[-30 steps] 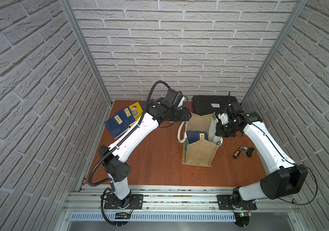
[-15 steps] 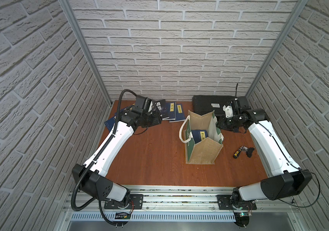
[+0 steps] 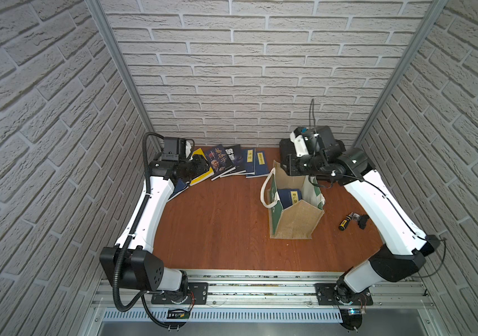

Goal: Put the books into the canvas bag
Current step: Move the book to the center of the board.

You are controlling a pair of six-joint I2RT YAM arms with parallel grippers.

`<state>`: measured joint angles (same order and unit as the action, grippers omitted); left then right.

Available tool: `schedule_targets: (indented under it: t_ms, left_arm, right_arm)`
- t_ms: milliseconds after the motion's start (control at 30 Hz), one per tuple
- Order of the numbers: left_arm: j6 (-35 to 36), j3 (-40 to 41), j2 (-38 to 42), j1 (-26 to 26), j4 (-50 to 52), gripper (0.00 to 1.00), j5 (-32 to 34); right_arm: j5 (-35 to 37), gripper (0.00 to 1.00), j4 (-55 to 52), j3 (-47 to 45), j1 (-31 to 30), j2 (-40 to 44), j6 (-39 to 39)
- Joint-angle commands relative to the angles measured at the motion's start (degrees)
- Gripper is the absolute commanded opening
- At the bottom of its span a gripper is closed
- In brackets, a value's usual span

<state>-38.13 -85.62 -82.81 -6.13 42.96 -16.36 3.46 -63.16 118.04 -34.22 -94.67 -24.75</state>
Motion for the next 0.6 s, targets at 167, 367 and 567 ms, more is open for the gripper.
schedule_targets:
  t_ms: [167,367,567]
  left_arm:
    - [1.45,0.59,-5.86,2.53,-4.53,0.55,-4.44]
    - [1.42,1.19,-9.3,3.14,-6.08,0.55,-5.43]
    - [1.84,-0.36,-14.28,1.56,-7.45,0.54,-5.15]
  right_arm:
    - [-1.03,0.39,-0.52,19.56,-9.44,-26.95,-0.52]
    - [-2.72,0.42,4.9,23.64,-8.44,-40.3,-0.8]
    - [-4.53,0.43,9.34,23.64,-2.41,-47.46,-2.49]
